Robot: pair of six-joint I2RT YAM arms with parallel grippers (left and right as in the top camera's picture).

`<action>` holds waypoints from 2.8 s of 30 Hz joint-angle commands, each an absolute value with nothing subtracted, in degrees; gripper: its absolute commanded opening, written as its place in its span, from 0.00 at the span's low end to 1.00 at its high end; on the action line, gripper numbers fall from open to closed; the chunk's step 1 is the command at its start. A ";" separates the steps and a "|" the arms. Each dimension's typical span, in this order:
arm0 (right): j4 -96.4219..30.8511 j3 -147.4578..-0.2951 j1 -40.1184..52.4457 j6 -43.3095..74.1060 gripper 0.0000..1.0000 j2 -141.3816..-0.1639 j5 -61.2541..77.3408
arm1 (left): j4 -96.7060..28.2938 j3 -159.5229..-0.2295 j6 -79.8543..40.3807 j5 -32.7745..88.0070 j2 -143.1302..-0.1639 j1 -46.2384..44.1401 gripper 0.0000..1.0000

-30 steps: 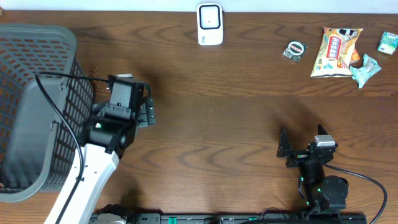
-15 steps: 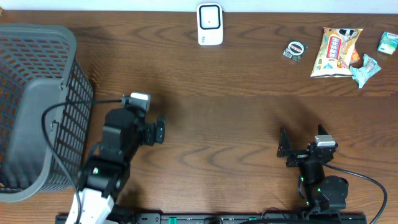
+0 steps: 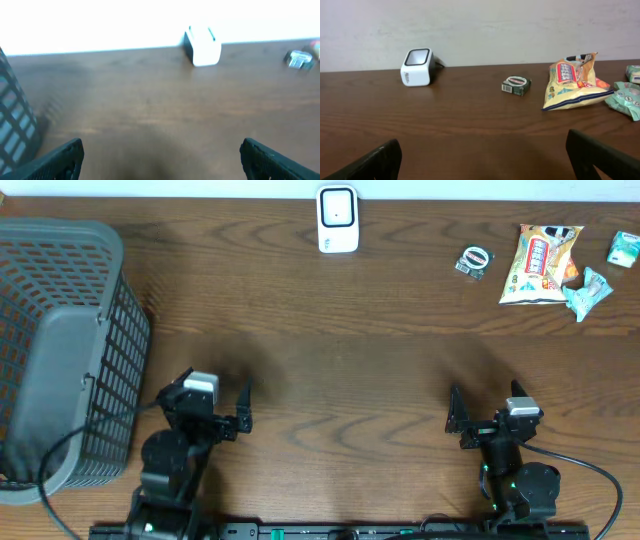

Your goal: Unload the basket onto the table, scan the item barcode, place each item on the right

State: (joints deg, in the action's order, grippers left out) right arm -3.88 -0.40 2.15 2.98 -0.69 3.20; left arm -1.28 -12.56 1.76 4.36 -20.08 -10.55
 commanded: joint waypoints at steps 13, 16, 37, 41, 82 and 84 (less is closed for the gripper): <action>-4.12 -0.34 1.80 3.77 0.99 -0.34 3.20 | -0.71 -6.74 2.57 1.85 -6.28 -10.17 0.97; -4.12 -0.34 1.80 3.77 0.99 -0.34 3.20 | -0.73 -6.70 2.55 0.86 -5.04 -9.76 0.98; -4.12 -0.34 1.80 3.77 0.99 -0.34 3.20 | 2.94 -0.23 2.33 1.06 -0.08 -3.27 0.97; -4.12 -0.34 1.80 3.77 0.99 -0.34 3.22 | -3.62 -0.23 2.42 2.26 -0.08 -1.41 0.98; -4.12 -0.34 1.80 3.77 0.99 -0.34 3.20 | -3.66 -0.23 1.67 5.76 -0.08 -1.04 0.98; -4.12 -0.34 1.80 3.77 0.99 -0.34 3.20 | -3.66 -0.23 1.65 5.76 -0.12 -1.04 0.98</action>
